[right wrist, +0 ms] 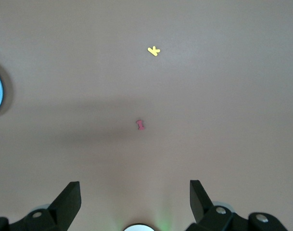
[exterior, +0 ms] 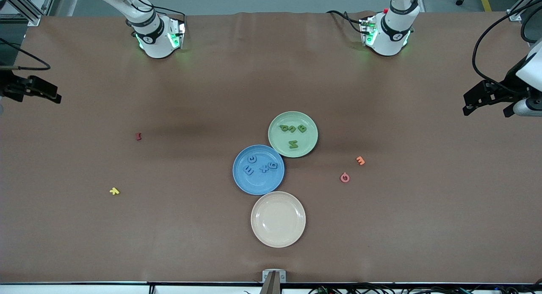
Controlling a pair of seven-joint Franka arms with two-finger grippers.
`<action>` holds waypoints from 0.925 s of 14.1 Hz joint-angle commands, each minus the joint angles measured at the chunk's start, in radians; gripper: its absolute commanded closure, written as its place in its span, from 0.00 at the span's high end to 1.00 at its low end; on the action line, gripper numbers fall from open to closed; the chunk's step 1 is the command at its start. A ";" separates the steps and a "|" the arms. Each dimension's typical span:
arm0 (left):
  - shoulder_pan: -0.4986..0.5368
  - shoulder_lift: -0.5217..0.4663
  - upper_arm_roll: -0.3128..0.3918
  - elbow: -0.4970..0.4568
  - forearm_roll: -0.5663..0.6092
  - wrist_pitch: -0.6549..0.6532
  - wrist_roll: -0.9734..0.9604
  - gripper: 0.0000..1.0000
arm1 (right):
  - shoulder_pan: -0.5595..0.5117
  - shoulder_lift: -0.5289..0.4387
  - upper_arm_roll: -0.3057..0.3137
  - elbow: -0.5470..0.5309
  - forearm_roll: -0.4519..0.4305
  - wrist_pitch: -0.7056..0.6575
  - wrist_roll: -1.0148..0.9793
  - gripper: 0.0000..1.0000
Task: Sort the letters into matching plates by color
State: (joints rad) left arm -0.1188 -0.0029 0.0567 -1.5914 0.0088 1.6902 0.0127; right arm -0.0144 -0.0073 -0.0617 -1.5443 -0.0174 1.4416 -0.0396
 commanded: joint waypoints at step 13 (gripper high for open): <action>0.005 0.000 0.003 0.016 -0.043 -0.014 -0.002 1.00 | 0.017 -0.114 0.003 -0.095 0.054 0.010 0.050 1.00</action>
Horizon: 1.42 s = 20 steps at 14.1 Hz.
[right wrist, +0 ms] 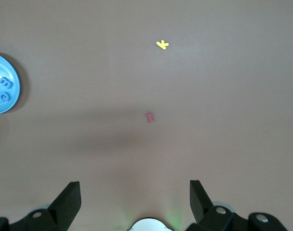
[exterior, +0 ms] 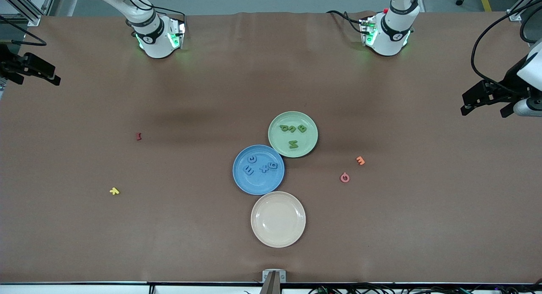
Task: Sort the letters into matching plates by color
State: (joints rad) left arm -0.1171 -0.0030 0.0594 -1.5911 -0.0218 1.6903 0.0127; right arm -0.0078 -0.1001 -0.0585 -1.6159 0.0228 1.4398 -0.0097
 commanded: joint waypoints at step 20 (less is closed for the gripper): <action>0.000 -0.003 -0.006 0.017 -0.013 -0.014 -0.007 1.00 | 0.025 -0.023 -0.001 -0.038 -0.030 0.042 0.005 1.00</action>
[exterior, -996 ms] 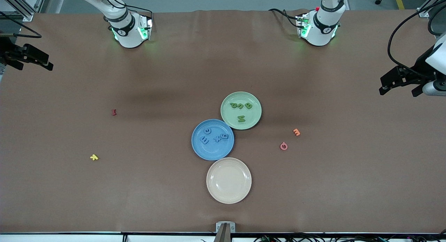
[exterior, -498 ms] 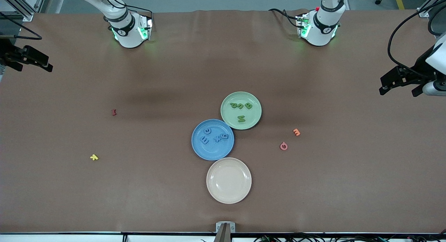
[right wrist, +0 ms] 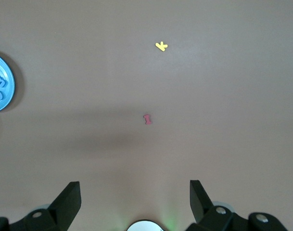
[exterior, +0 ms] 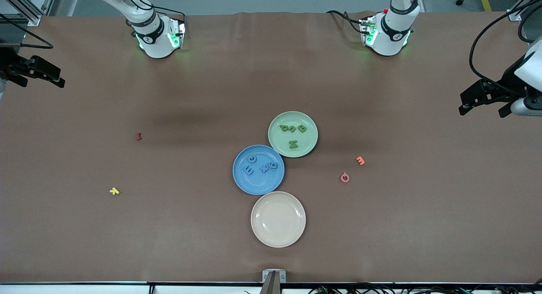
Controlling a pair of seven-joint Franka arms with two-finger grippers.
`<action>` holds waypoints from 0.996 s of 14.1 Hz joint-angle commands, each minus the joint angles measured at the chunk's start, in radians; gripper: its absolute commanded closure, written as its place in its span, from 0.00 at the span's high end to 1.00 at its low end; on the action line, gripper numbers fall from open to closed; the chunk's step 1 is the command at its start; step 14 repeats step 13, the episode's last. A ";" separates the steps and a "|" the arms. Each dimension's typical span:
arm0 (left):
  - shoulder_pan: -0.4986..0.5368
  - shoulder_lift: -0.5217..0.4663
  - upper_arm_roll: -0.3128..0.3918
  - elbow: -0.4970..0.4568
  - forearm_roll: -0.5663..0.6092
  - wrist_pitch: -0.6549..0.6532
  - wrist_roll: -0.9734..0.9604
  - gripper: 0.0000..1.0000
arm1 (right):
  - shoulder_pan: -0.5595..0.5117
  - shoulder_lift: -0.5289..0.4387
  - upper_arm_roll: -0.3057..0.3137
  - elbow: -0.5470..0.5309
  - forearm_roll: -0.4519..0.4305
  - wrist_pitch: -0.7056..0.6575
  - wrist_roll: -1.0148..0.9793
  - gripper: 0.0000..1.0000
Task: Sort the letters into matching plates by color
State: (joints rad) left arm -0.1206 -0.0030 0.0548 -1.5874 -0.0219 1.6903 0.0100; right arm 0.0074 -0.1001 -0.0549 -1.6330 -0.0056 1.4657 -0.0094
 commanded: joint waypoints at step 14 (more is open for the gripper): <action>0.007 0.000 0.002 0.012 -0.015 -0.014 0.004 1.00 | -0.024 -0.026 -0.013 -0.005 0.004 -0.011 0.009 1.00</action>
